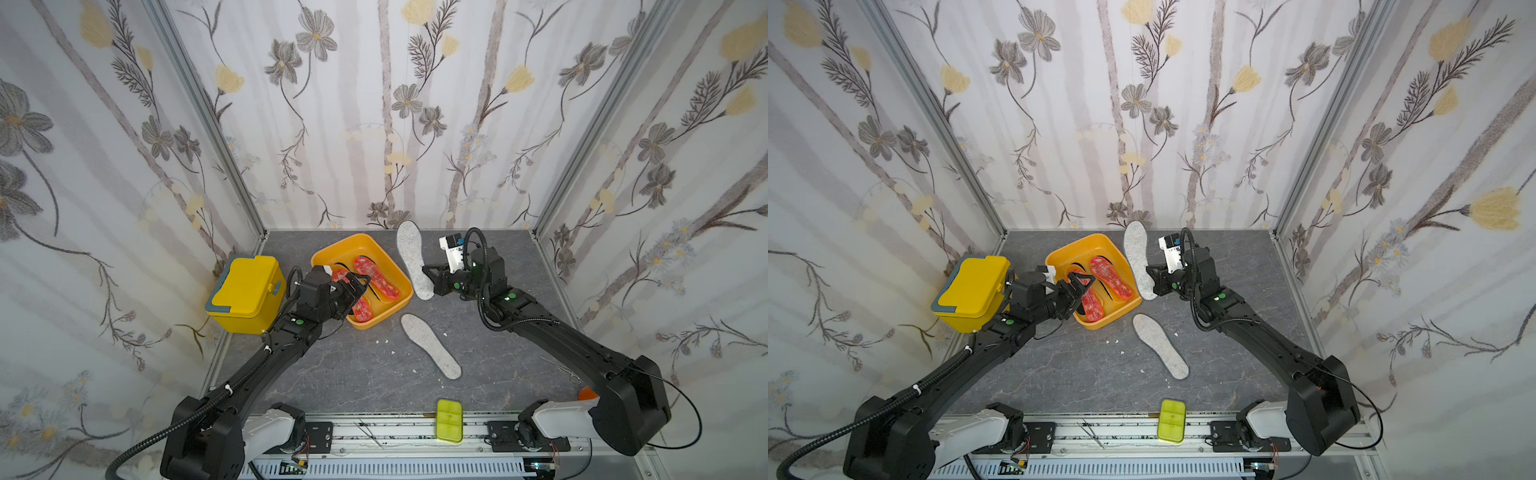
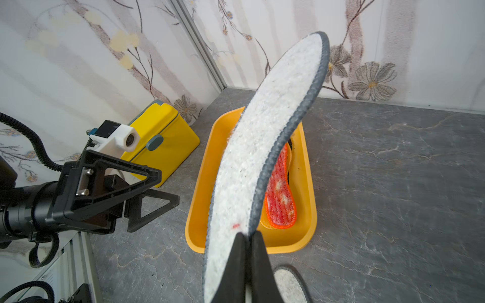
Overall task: Put the insoles into the storage box
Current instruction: Pick up the insole from the center of the board, then place the insole in the storage box.
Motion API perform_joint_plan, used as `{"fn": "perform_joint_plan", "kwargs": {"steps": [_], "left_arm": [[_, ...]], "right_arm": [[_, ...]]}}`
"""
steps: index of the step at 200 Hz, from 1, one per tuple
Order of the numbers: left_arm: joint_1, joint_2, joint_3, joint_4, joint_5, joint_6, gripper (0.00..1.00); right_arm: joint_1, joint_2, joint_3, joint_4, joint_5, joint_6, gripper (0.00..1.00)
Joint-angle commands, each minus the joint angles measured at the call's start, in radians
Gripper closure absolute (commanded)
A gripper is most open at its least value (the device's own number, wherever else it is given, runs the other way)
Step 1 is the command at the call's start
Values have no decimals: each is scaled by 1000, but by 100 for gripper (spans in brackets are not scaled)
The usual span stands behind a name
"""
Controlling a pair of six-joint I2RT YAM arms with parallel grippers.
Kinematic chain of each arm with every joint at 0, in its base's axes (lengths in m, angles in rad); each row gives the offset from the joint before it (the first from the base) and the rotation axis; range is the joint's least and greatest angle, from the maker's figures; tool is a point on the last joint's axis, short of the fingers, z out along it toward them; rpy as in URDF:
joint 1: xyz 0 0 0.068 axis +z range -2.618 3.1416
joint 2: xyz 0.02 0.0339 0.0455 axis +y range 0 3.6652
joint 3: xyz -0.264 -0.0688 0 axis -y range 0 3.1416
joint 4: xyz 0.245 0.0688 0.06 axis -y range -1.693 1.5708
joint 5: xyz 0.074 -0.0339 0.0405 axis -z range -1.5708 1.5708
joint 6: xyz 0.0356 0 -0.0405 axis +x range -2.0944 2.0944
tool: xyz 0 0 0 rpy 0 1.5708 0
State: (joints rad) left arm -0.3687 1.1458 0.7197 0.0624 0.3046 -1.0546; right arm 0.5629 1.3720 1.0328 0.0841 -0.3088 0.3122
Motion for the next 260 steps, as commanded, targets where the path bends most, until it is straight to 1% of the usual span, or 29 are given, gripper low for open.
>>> {"fn": "perform_joint_plan", "kwargs": {"steps": [1, 33, 60, 121, 137, 154, 173, 213, 231, 248, 260], "left_arm": [[-8, 7, 6, 55, 10, -3, 4], [-16, 1, 3, 77, -1, -7, 5], [-15, 2, 3, 80, -10, -8, 5], [-15, -11, 1, 91, -21, -12, 11], [-15, -2, 0, 96, -20, -13, 17], [-15, 5, 2, 102, -17, -15, 27], [-15, 0, 1, 100, -25, -14, 35], [-15, 0, 3, 111, -26, -10, 41], [-15, 0, 6, 115, -26, -9, 45], [-15, 2, 8, 118, -25, -8, 51], [-15, 3, 12, 118, -22, -8, 52]], "right_arm": [[43, 43, 34, 43, -17, -6, 100], [106, 129, 88, 49, -30, -5, 100], [147, 173, 120, 49, -31, -9, 100], [187, 217, 147, 52, -51, -6, 100], [196, 216, 153, 50, -53, -6, 100], [204, 247, 154, 52, -52, -6, 100], [208, 248, 155, 51, -49, -5, 100], [211, 248, 154, 46, -46, -6, 100], [211, 251, 154, 46, -46, -6, 100], [213, 252, 154, 46, -46, -5, 100], [215, 254, 154, 47, -46, -4, 100]]}}
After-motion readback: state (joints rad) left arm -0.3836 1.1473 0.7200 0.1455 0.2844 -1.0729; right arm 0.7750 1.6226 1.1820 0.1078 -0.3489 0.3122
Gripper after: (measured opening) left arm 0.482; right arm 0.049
